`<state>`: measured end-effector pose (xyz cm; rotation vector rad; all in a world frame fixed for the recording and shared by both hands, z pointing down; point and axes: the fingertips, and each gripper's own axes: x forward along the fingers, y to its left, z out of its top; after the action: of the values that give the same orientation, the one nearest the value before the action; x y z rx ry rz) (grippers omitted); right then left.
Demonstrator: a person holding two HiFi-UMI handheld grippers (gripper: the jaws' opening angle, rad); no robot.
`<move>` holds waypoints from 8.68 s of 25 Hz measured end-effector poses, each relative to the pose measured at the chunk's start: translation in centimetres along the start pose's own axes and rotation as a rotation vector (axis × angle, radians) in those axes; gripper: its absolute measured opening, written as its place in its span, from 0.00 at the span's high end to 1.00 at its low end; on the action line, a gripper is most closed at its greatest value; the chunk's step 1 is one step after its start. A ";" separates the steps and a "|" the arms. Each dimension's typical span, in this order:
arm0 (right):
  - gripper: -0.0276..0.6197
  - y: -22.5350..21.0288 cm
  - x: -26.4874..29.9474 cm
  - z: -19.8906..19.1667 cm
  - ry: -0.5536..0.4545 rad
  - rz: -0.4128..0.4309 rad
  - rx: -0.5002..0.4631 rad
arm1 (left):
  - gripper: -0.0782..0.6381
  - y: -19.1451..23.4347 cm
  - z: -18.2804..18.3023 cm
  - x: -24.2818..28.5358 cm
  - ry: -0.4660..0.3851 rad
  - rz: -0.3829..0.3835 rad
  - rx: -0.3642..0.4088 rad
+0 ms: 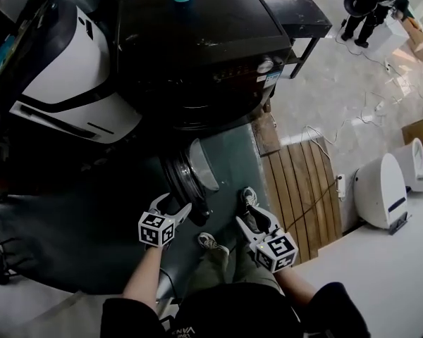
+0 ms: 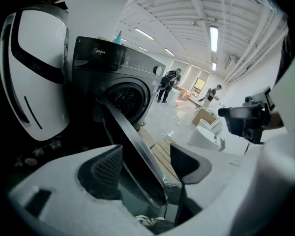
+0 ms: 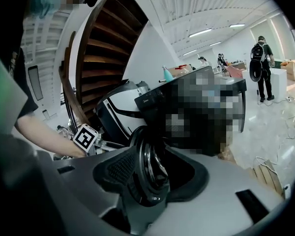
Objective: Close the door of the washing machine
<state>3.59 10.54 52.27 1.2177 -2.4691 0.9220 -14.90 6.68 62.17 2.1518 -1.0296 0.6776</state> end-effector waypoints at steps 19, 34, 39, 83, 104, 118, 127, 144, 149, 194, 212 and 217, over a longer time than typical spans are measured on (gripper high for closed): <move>0.71 -16.2 1.9 3.9 0.015 -0.110 0.058 | 0.48 -6.8 12.5 14.6 -0.075 -0.123 0.002; 0.73 -25.1 10.4 6.1 -0.016 -0.135 0.078 | 0.52 -5.6 19.8 20.7 -0.183 -0.097 0.025; 0.75 -27.5 13.7 6.7 -0.044 -0.167 0.111 | 0.56 -4.6 21.4 22.0 -0.231 -0.073 0.033; 0.95 -35.9 25.8 12.6 -0.160 -0.222 0.114 | 0.87 2.2 28.6 25.4 -0.425 0.165 0.123; 0.95 -36.2 26.5 13.1 -0.147 -0.222 0.079 | 0.87 2.8 28.4 26.2 -0.416 0.172 0.149; 0.95 -36.2 26.6 13.2 -0.152 -0.214 0.044 | 0.88 2.7 28.3 26.3 -0.426 0.156 0.143; 0.95 -34.4 22.5 14.7 -0.223 -0.257 0.069 | 0.87 0.5 27.1 24.4 -0.441 0.100 0.158; 0.95 -25.2 11.7 13.3 -0.295 -0.324 0.037 | 0.87 -3.3 23.6 13.4 -0.445 0.064 0.250; 0.95 -21.1 8.9 12.4 -0.268 -0.306 0.004 | 0.87 -4.2 21.8 9.3 -0.429 0.077 0.266; 0.96 6.9 -13.4 12.1 -0.408 -0.294 -0.136 | 0.87 -14.9 11.8 -19.6 -0.520 0.008 0.354; 0.96 9.0 -14.5 10.9 -0.412 -0.288 -0.176 | 0.87 -16.4 9.9 -21.8 -0.552 -0.002 0.346; 0.96 9.4 -14.3 11.3 -0.415 -0.298 -0.200 | 0.88 -16.3 9.9 -22.2 -0.558 0.003 0.341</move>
<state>5.96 16.67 32.83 1.7829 -2.4898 0.3617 -12.37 17.75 35.25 2.7257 -1.2660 0.2600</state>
